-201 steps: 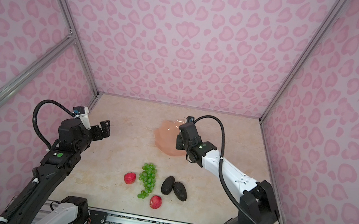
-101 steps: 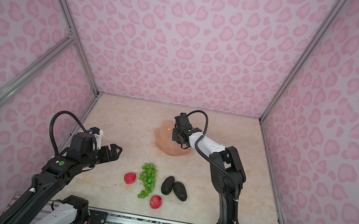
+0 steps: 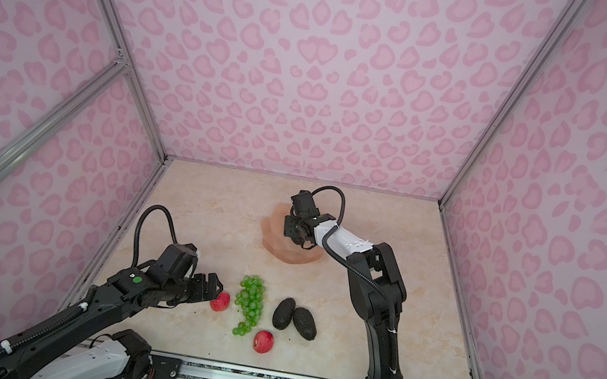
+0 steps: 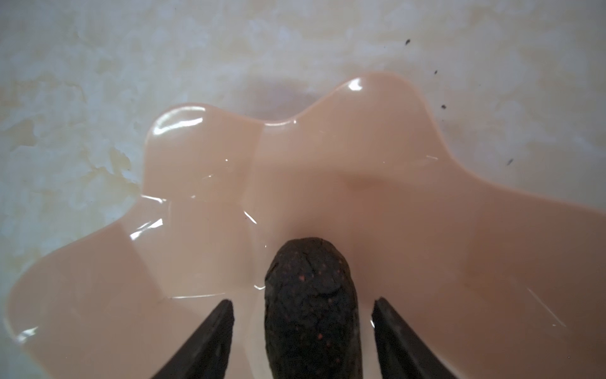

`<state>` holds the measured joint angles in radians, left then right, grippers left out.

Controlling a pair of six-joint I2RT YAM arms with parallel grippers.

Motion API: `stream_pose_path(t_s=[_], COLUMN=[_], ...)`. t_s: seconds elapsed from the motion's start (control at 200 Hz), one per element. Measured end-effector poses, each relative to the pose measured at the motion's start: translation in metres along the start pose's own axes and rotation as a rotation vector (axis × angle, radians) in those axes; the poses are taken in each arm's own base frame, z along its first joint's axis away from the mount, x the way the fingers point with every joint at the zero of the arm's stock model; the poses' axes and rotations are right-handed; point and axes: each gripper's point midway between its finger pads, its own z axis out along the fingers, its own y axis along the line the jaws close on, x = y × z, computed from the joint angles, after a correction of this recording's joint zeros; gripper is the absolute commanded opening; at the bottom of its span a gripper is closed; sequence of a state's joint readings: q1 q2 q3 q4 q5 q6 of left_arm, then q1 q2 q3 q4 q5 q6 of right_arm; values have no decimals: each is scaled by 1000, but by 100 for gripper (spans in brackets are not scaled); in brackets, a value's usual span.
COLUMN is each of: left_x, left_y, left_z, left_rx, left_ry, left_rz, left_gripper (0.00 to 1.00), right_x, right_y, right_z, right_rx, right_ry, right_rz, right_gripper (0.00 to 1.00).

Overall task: Place and organize the fake fruits in the fruit bowl
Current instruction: 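Carry the avocado into the bowl with right gripper while left reaches for apple, then lift the red apple into the bowl with left gripper while right reaches onward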

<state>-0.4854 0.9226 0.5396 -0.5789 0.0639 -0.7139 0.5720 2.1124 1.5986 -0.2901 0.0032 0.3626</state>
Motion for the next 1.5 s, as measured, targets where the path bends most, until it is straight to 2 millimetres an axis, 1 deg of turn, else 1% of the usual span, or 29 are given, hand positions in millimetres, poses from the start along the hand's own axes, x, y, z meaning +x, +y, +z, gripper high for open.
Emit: stream_pose_path(t_s=[0.045,0.105,0.175,0.235,0.295,0.395,0.45,0.52,0.66,0.73,0.765,0.85,0.915,1.025,1.085,1.145,1.245,1.325,1.43,1.5], left_x=[1,4,6,9,12,18,20,23,26,23,20,3,-16,-54,-74,-95,-132,-156,-171,-174], left_y=[-1,-2,-4,-4,-3,-1,-1,0,1,0,-4,-21,-38,-72,-90,-109,-145,-170,-190,-198], left_z=[4,9,15,19,24,29,31,34,37,35,32,19,7,-15,-19,-16,-3,18,52,73], left_rx=[-6,-14,-20,-25,-30,-42,-45,-47,-54,-54,-44,-7,31,77,87,85,95,105,104,109], left_ry=[9,23,35,47,59,80,88,96,106,101,91,45,-5,-89,-116,-134,-156,-161,-122,-93], left_rz=[7,18,27,33,38,44,49,54,51,52,53,67,84,129,162,195,254,295,327,338], left_gripper=[95,93,90,88,86,83,80,74,61,58,58,58,58,58,58,58,57,57,56,55], right_x=[-11,-27,-39,-43,-41,-36,-34,-29,-21,-19,-19,-20,-21,-20,-15,-9,8,23,48,65], right_y=[2,1,-2,-6,-12,-21,-25,-32,-45,-49,-52,-55,-56,-59,-62,-66,-74,-78,-86,-88], right_z=[-13,-34,-60,-80,-98,-120,-128,-136,-142,-144,-144,-146,-149,-159,-165,-173,-185,-194,-202,-205], right_rx=[-13,-26,-40,-45,-40,-34,-37,-30,-7,1,4,8,9,7,7,9,14,17,20,8], right_ry=[-28,-79,-131,-171,-192,-218,-231,-241,-252,-252,-255,-259,-264,-278,-283,-287,-286,-278,-262,-251], right_rz=[5,12,23,30,38,57,68,81,114,122,126,131,134,137,137,137,129,122,120,118], right_gripper=[80,83,85,85,86,86,86,86,86,86,86,86,86,86,87,89,90,90,91,91])
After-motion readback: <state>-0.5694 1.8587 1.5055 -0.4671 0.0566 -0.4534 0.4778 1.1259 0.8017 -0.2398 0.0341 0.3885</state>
